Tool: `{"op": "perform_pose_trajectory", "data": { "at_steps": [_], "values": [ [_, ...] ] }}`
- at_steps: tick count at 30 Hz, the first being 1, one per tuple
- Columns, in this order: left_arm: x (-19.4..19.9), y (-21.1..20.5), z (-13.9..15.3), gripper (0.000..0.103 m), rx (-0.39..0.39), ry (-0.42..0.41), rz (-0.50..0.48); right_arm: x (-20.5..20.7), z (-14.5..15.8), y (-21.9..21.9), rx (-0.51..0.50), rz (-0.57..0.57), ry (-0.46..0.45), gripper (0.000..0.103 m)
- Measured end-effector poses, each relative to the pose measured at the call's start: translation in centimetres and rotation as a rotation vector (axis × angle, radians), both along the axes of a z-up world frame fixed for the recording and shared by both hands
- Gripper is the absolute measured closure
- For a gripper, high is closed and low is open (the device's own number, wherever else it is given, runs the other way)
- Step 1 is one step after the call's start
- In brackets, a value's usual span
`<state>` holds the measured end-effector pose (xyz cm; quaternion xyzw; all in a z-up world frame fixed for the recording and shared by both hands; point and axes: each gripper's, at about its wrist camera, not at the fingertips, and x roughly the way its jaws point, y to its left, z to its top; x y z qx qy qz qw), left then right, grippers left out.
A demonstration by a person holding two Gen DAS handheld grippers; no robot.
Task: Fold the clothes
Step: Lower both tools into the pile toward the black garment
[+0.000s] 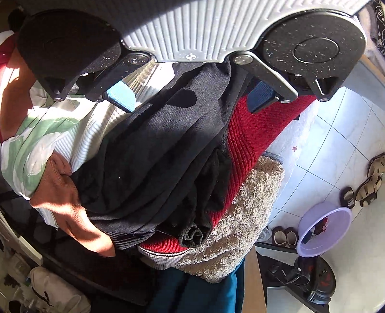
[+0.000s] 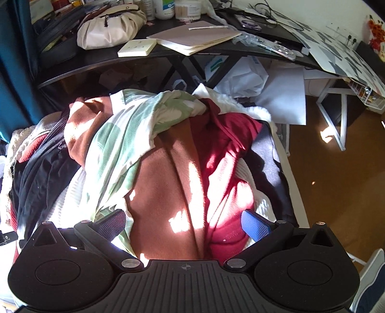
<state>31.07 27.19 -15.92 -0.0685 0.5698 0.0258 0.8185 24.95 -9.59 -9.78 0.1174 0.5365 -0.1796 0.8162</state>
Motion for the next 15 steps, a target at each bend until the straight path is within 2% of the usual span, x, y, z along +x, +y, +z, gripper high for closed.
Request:
{"op": "perform_pose_trajectory", "data": {
  "at_steps": [5,9,12,15],
  "values": [
    [-0.5,0.4,-0.4,0.002,-0.021,0.006,-0.003,2.9,-1.4,0.4,-0.014,0.084,-0.007,0.001],
    [-0.9,1.1,-0.4,0.002,0.051,0.006,0.018,5.8,-2.4,0.1,-0.021,0.162,-0.043,0.001],
    [-1.3,1.9,0.3,0.002,0.070,0.010,0.072,8.5,-3.1,0.4,-0.017,0.242,-0.087,0.005],
    [-2.2,2.4,1.2,0.002,0.035,-0.014,0.124,11.6,-3.7,2.3,-0.007,0.343,-0.133,0.009]
  ]
}}
